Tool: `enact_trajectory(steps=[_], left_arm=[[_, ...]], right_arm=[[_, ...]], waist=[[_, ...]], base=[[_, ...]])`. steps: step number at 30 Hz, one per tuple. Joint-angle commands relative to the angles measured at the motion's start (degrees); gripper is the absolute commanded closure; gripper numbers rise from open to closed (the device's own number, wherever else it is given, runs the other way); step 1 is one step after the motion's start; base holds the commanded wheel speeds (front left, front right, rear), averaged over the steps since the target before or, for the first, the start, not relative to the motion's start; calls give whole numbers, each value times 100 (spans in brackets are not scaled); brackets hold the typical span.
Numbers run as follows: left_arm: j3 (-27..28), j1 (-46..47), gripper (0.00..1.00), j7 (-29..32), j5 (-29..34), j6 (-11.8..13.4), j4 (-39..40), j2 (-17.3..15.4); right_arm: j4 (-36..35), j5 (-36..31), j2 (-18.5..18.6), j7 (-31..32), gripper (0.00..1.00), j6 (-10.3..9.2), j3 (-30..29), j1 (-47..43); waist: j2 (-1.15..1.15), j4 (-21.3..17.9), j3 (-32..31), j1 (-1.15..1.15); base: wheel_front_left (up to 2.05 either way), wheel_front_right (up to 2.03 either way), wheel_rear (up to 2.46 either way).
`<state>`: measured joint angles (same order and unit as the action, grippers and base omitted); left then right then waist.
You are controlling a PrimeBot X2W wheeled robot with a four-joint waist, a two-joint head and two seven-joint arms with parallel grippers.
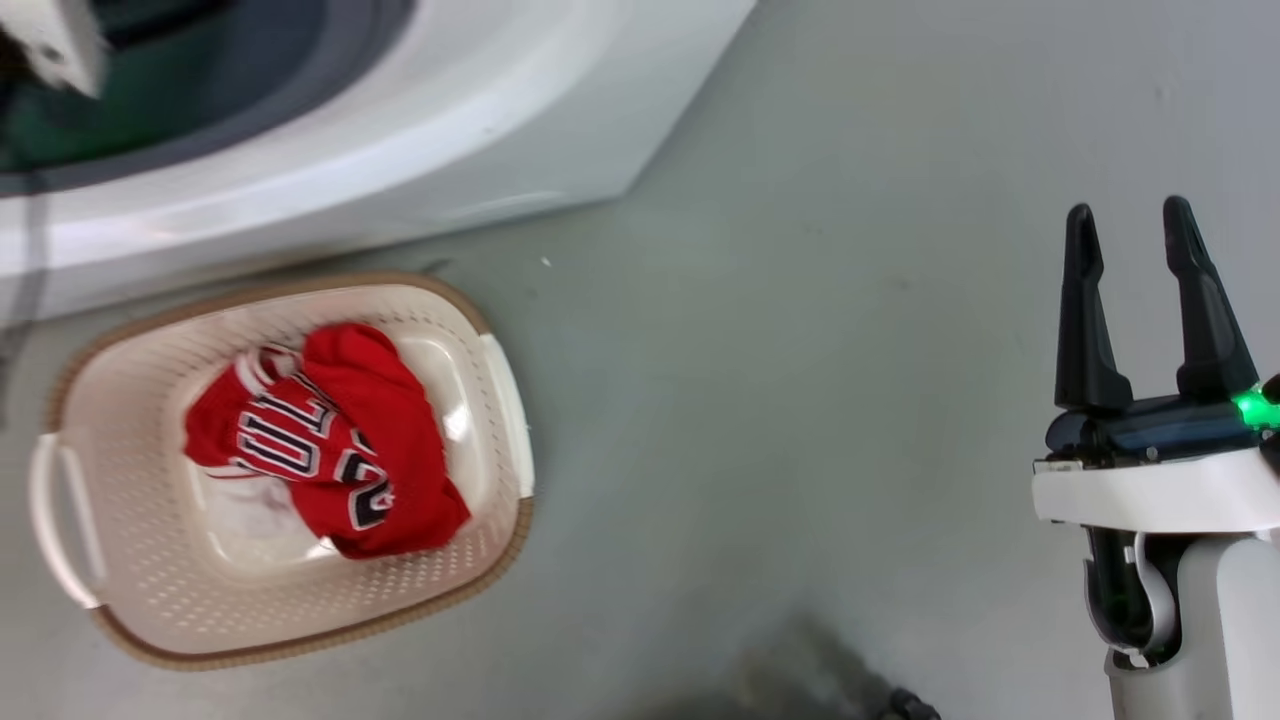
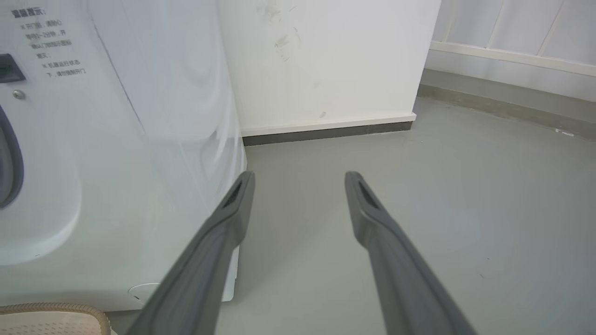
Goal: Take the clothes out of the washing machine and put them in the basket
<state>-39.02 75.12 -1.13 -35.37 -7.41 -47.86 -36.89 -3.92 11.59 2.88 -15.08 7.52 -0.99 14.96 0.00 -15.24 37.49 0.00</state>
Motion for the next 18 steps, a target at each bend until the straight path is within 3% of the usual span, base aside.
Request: enact_trajectory(steps=[1,6,7,10,18], left_arm=[[-44,-234,100,-176,-35,-4,33,45],[-128,-1028,100,-756,-133,44,174,261],[-73,-1547,100,-930,-300,165,356,353],[-43,-1970,100,-1084,-365,381,762,415],[235,-3135,100,-1336,-414,1228,2671,141]], right_arm=[[18,-69,-3,-14,0,-6,-18,-101],[135,-265,-2,-14,0,-5,20,-246],[193,-329,-2,-14,0,-6,88,-335],[243,-356,-1,-14,0,-6,107,-423],[390,-498,-3,-14,0,-6,125,-670]], waist=[[0,339,-470,0],[0,576,-1068,0],[0,652,-1392,0],[0,733,-1661,0],[0,990,-2343,0]], base=[[0,0,0],[0,0,0],[0,0,0],[0,0,0],[0,0,0]])
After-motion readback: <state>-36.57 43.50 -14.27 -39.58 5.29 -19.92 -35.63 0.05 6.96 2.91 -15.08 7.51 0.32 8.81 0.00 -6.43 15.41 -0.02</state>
